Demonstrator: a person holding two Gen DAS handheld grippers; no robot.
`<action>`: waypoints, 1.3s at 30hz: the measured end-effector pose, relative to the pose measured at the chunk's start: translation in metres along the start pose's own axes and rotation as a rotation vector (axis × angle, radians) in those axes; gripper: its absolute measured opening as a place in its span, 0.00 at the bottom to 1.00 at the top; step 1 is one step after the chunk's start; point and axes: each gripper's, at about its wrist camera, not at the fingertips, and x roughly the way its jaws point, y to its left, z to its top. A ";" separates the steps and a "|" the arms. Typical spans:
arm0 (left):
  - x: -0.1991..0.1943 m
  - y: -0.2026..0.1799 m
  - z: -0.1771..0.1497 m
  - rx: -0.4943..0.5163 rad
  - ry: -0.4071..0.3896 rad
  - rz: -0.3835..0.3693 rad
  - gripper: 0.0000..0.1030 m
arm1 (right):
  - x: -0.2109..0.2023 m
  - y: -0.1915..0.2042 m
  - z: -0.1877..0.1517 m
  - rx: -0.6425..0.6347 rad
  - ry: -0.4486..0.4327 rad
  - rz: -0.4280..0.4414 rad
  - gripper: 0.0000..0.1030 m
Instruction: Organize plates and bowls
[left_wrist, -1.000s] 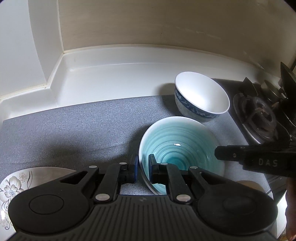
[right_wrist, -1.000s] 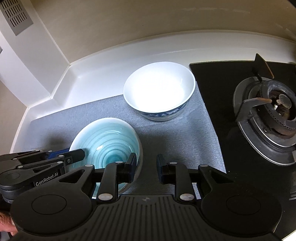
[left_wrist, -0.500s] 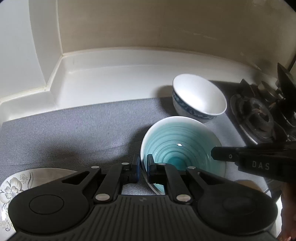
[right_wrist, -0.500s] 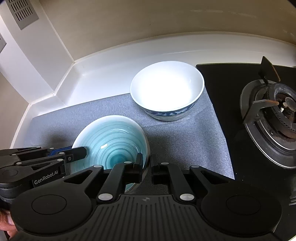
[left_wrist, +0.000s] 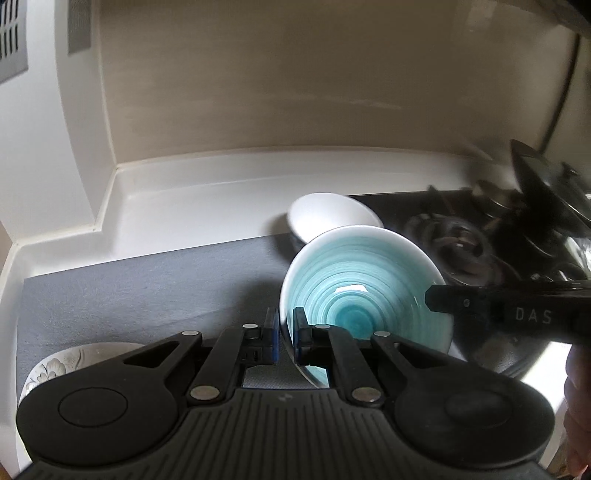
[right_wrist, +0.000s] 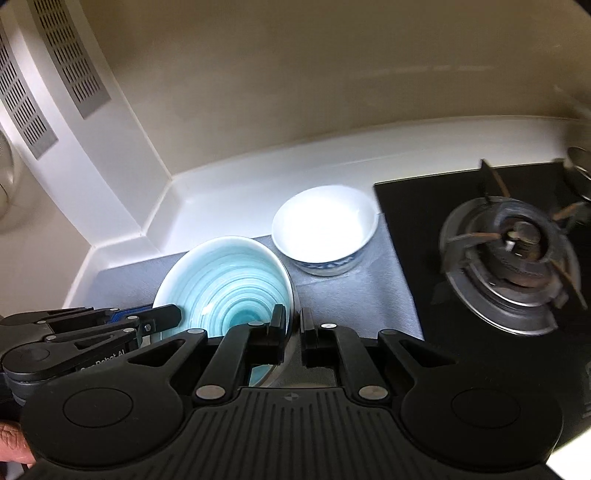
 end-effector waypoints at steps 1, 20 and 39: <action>-0.004 -0.006 -0.002 0.008 0.000 -0.007 0.06 | -0.007 -0.003 -0.002 0.009 -0.003 -0.004 0.08; 0.005 -0.039 -0.057 0.019 0.167 -0.069 0.07 | -0.036 -0.032 -0.070 0.094 0.135 -0.093 0.08; 0.010 -0.043 -0.054 0.019 0.201 -0.061 0.07 | -0.024 -0.036 -0.067 0.100 0.217 -0.089 0.07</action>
